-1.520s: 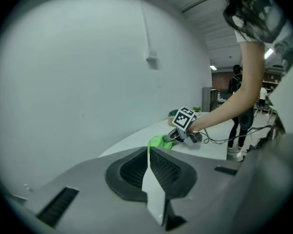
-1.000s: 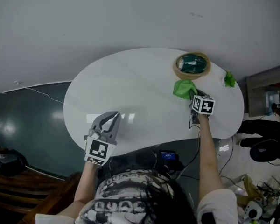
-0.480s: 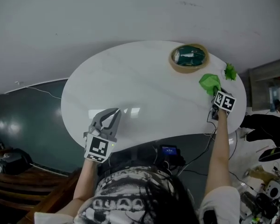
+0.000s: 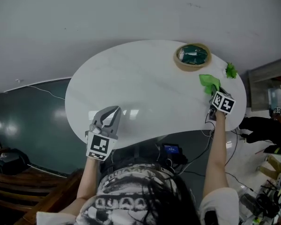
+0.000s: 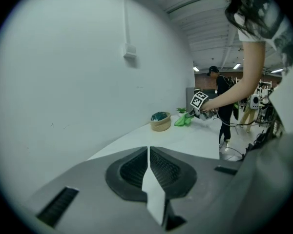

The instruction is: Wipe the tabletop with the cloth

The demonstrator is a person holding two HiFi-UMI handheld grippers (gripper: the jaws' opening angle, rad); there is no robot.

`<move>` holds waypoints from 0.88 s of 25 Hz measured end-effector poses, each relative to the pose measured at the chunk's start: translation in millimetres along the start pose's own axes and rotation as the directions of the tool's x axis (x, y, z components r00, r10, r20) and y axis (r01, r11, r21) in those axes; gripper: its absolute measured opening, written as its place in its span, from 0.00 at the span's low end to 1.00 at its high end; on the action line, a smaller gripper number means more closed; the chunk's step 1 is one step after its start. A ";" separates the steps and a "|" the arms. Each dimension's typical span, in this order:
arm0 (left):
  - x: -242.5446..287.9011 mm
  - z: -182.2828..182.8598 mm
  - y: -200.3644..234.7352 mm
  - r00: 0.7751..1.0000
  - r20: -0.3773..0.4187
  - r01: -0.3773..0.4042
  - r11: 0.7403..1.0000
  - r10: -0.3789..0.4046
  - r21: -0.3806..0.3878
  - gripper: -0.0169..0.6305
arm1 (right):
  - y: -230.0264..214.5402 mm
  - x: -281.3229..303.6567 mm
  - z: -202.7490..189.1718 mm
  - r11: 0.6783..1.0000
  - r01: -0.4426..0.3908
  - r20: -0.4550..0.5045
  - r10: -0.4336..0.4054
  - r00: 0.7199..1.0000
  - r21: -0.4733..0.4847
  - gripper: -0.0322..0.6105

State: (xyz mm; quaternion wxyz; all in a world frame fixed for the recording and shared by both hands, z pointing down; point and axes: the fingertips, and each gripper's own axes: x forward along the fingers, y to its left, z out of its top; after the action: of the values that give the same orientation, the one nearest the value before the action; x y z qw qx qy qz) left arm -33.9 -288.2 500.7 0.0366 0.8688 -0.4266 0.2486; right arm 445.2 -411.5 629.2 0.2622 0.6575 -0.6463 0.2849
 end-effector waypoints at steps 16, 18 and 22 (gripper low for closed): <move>-164.8 -111.5 55.3 0.981 -0.068 -0.190 0.975 0.184 -0.112 0.05 | 379.2 -57.6 22.5 0.841 -0.438 0.039 0.473 0.880 -0.317 0.20; -187.5 -130.1 60.6 0.975 -0.087 -0.215 0.968 0.205 -0.129 0.05 | 435.1 -62.2 14.3 0.802 -0.490 0.019 0.527 0.850 -0.342 0.20; -229.6 -160.2 72.0 0.959 -0.113 -0.276 0.947 0.260 -0.164 0.05 | 543.7 -75.1 -9.4 0.714 -0.589 -0.032 0.626 0.779 -0.378 0.20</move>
State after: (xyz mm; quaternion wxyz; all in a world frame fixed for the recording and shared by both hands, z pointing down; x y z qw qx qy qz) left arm -270.4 -123.6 523.6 0.0990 0.7840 -0.5590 0.2509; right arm -98.7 -366.8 569.5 0.2402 0.3606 -0.8797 0.1962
